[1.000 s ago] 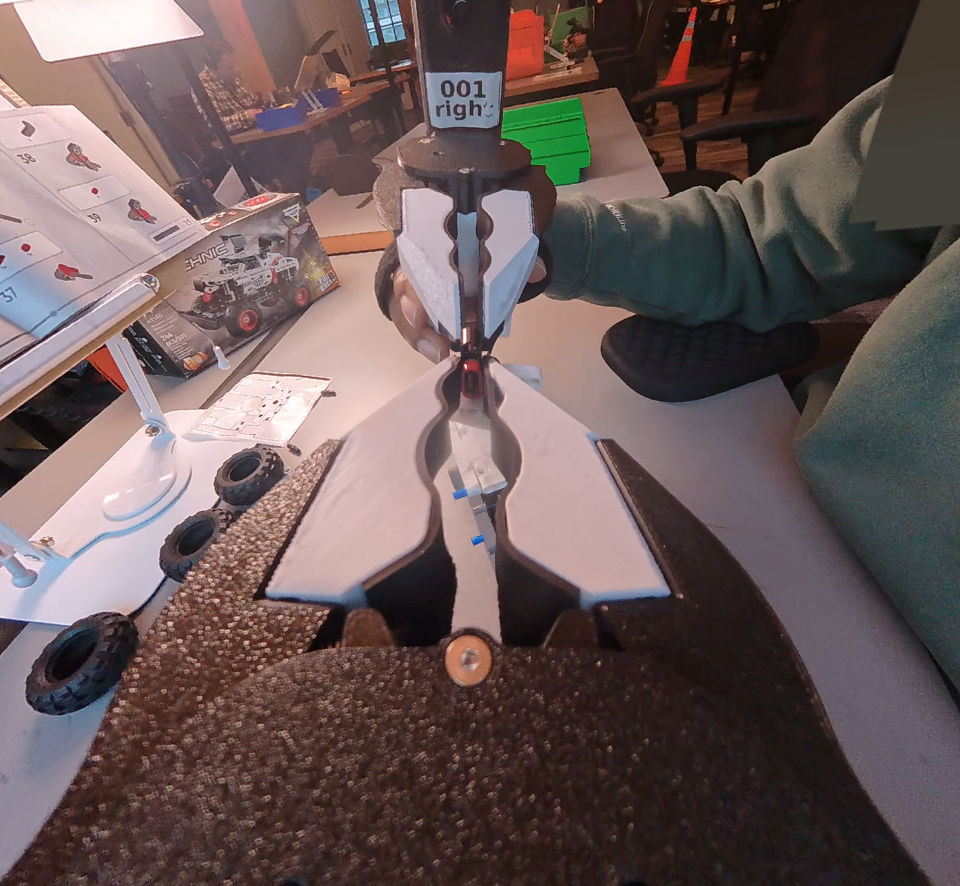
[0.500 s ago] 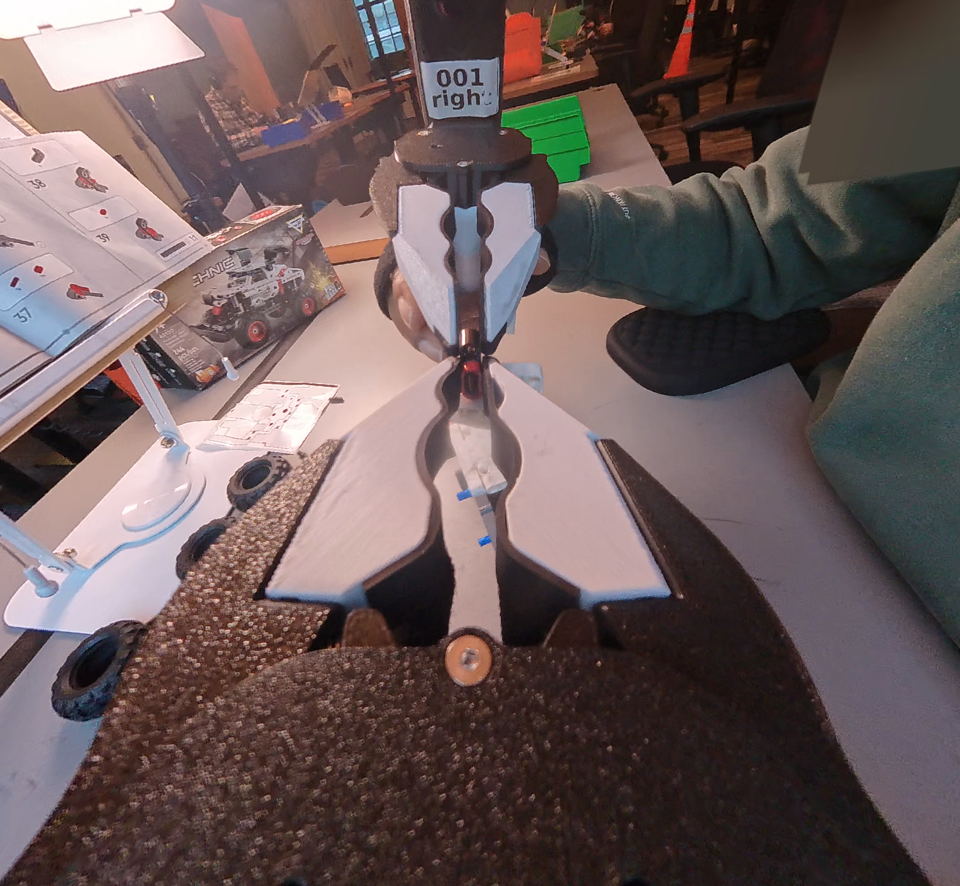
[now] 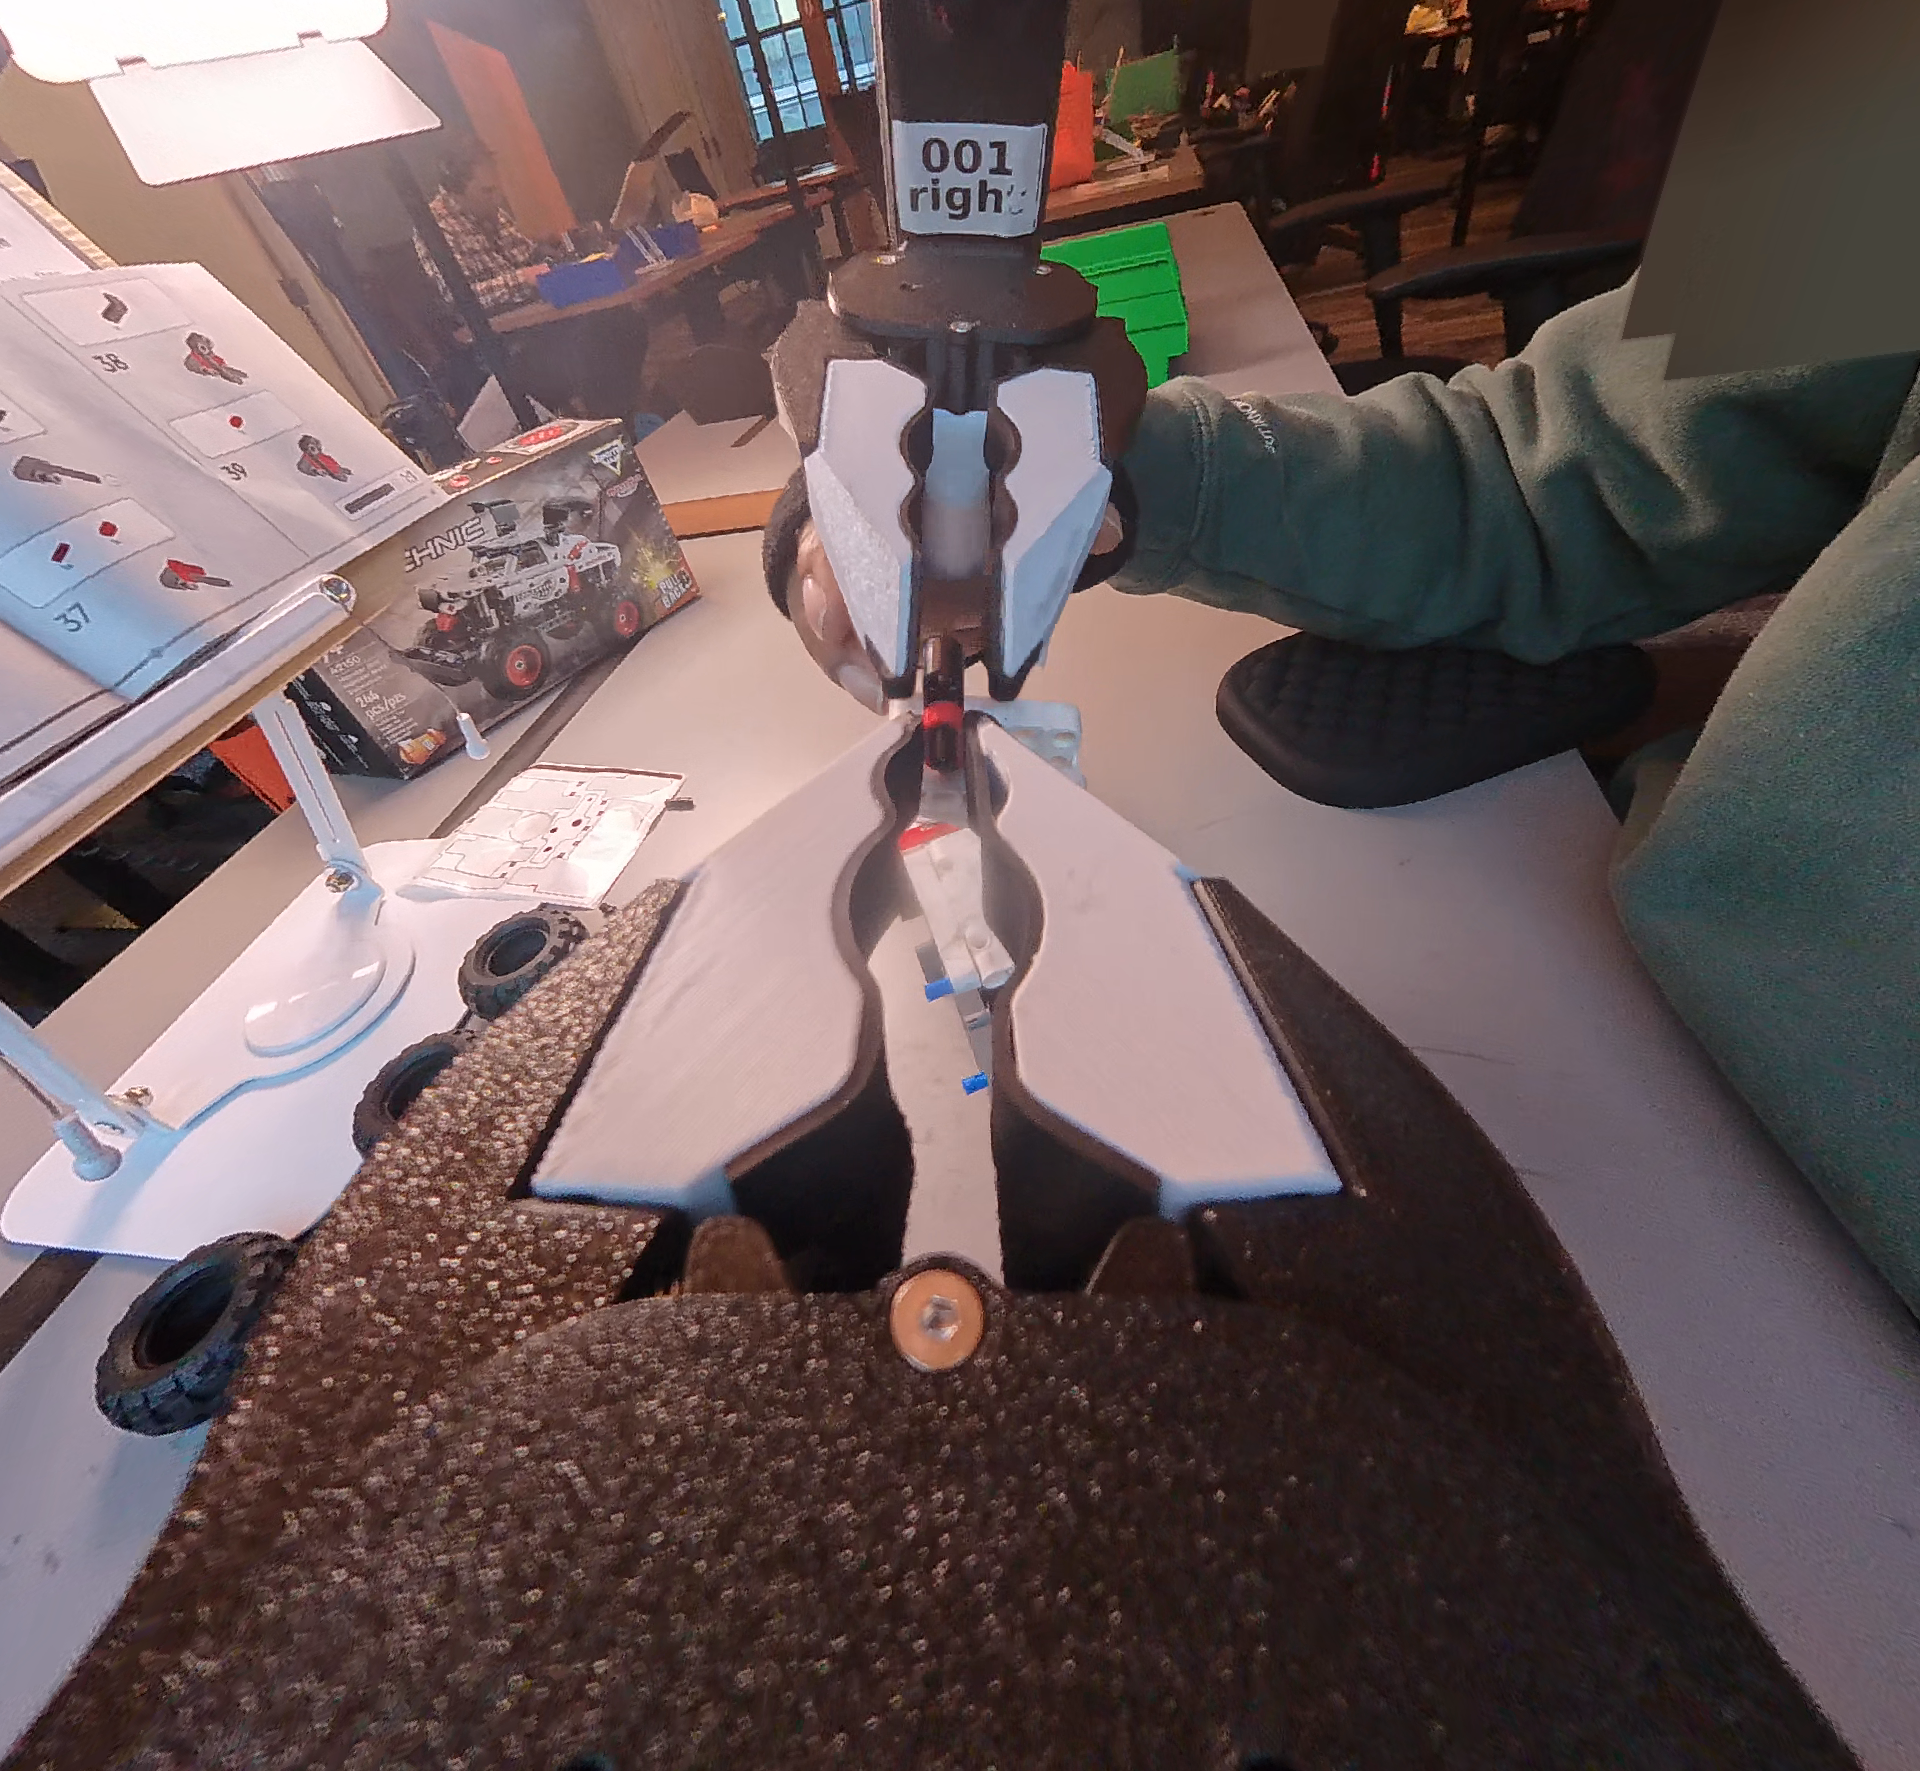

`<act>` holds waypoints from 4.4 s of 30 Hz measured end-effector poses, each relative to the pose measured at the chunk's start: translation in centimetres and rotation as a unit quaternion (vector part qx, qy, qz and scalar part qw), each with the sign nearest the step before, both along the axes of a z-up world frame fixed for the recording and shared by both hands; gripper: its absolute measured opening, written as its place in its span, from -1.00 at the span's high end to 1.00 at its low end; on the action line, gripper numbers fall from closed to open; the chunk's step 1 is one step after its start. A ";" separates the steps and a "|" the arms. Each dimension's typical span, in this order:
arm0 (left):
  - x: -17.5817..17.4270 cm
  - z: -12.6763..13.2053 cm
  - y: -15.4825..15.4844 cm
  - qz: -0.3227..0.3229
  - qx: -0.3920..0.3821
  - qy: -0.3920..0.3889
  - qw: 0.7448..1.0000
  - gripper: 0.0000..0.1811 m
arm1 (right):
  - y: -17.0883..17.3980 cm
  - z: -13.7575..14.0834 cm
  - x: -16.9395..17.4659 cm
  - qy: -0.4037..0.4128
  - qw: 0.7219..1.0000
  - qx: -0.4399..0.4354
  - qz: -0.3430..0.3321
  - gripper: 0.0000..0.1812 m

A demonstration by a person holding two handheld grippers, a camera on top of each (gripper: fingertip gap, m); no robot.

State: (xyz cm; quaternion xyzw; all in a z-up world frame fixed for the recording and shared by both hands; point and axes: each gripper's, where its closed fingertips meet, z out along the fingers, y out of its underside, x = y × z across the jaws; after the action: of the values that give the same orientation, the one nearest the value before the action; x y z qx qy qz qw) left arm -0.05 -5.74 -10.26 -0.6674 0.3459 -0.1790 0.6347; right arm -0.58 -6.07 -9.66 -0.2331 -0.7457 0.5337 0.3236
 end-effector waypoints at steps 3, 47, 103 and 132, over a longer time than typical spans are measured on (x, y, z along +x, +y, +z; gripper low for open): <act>0.2 0.0 -0.2 -0.002 0.006 0.011 1.000 0.93 | -0.3 -0.2 -0.1 0.001 1.000 0.008 0.001 0.86; -5.3 2.4 1.3 0.080 0.007 -0.053 0.995 0.93 | 5.9 2.0 0.6 0.034 0.996 -0.057 -0.056 0.93; -1.2 -2.8 6.9 0.039 -0.025 -0.012 0.999 0.84 | 7.0 -2.6 -0.8 -0.027 0.994 -0.007 -0.103 0.93; 1.0 -0.4 4.7 -0.016 0.003 -0.022 1.000 0.98 | 5.0 -0.4 0.8 -0.009 0.999 -0.026 -0.037 0.94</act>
State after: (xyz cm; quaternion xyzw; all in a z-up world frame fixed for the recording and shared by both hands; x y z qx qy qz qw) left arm 0.94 -1.03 -10.67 -0.6559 0.3432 -0.2028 0.6410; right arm 0.20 -1.06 -10.07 -0.2740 -0.7255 0.5379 0.3303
